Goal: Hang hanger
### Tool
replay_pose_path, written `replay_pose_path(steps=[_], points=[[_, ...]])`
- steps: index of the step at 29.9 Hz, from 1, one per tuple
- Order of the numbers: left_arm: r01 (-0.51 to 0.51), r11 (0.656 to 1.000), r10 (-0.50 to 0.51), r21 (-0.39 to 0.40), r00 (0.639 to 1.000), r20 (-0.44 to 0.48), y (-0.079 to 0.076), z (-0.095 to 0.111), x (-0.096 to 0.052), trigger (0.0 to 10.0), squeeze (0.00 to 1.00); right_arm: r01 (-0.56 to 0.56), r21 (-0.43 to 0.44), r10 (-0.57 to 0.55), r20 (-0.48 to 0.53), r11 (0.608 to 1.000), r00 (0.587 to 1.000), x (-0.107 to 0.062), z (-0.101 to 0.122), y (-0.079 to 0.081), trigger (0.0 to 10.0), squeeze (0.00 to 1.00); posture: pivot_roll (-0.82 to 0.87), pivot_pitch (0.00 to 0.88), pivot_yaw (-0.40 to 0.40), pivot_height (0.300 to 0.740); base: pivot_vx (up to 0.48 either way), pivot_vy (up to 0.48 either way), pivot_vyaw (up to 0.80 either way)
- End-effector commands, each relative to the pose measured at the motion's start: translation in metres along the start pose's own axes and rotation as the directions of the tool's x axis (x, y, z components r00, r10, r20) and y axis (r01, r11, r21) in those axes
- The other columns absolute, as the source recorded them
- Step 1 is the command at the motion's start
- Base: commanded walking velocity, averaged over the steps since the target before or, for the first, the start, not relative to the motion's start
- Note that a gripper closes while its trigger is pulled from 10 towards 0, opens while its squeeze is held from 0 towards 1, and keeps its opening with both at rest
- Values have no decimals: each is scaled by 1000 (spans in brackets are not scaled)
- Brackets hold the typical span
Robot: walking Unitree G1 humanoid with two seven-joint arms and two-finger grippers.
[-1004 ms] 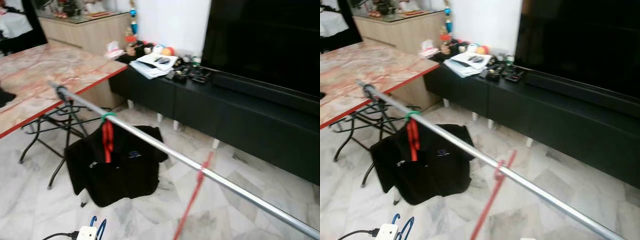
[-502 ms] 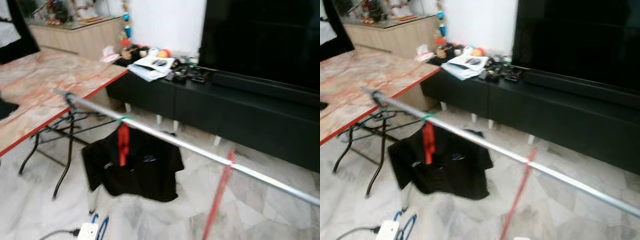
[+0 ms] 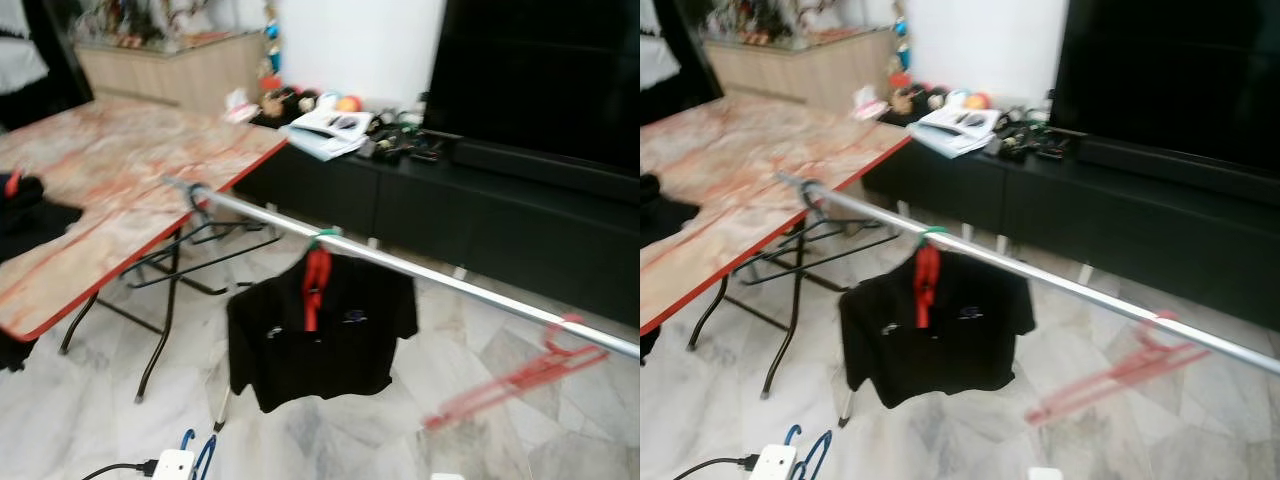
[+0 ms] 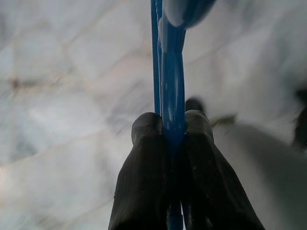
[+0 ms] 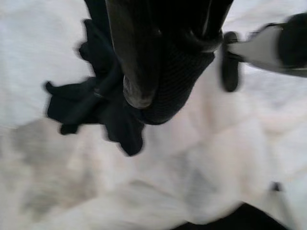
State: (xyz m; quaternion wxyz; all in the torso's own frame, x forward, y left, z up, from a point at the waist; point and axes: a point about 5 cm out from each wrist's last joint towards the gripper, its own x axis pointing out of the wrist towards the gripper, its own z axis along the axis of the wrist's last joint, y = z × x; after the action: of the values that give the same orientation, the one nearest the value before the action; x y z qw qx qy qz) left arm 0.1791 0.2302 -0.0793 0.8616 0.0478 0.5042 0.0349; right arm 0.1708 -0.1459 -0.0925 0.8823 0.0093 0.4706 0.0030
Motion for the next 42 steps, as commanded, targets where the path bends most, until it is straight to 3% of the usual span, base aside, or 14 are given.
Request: replay_pose_path(steps=[1, 23, 42], points=[[13, 1000, -14, 24, 1000, 26, -5, 9, 1, 10000, 0, 29, -3, -29, -6, 1000, 1000, -1, -3, -15, 10000, 0, 3, 18, 36, 740, 0, 0, -800], [33, 998, -34, 46, 999, 23, -6, 7, 1, 10000, 0, 29, -7, -29, -22, 1000, 999, -6, -19, -26, 10000, 0, 4, 13, 36, 740, 0, 0, -800], [52, 997, -53, 55, 998, 17, -6, 6, 1, 10000, 0, 1, -13, -1, 5, 1000, 1000, -1, -3, 3, 10000, 0, 5, 18, 36, 740, 0, 0, -68]])
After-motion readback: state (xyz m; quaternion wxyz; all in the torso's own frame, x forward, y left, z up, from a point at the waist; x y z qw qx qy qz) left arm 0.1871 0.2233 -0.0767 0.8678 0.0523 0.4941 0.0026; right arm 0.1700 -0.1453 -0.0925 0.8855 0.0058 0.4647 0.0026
